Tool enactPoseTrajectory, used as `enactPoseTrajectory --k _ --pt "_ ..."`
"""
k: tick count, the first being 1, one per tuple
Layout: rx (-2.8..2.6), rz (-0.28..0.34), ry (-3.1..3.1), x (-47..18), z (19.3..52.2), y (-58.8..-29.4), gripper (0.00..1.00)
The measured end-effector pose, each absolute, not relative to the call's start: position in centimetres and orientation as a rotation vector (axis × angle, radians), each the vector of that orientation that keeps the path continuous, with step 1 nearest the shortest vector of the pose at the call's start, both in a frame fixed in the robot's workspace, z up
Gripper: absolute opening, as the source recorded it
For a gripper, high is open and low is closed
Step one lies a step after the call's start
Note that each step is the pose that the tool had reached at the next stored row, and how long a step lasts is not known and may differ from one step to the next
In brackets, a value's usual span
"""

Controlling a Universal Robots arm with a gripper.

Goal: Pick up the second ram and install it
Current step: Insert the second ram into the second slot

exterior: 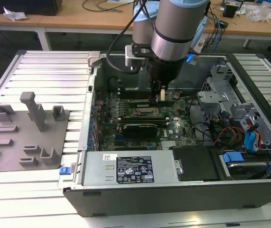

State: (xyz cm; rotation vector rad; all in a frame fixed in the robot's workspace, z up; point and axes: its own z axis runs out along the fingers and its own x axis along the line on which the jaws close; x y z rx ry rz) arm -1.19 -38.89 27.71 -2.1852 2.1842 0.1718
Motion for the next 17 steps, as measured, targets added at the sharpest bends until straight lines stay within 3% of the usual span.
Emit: enactPoseTrajectory --k 8,12,17 --pt "-2.189 0.147 2.204 -1.8 27.4 -38.1 0.13" --pt "-2.196 0.081 2.255 -2.2 27.2 -38.1 0.13" --pt "-2.178 0.081 2.272 -2.3 27.0 -37.9 0.13"
